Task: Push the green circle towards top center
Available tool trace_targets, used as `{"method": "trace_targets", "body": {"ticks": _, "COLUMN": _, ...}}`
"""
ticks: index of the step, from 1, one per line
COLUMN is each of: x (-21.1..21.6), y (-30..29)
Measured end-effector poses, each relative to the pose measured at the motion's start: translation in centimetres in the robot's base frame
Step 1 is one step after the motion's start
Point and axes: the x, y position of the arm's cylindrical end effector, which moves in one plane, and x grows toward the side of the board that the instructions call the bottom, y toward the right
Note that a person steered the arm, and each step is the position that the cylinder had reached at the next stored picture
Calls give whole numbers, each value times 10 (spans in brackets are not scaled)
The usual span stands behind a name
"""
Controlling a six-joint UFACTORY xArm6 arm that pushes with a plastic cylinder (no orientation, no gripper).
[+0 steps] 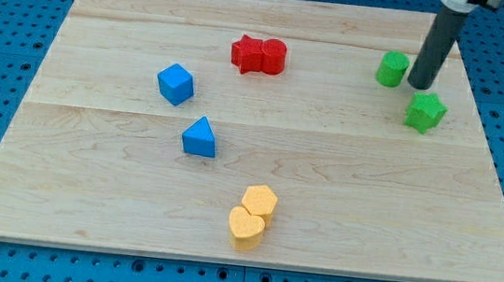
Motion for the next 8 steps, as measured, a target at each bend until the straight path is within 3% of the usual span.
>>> {"method": "trace_targets", "body": {"ticks": 2, "x": -9, "y": 14}}
{"method": "trace_targets", "body": {"ticks": 8, "x": -18, "y": -71}}
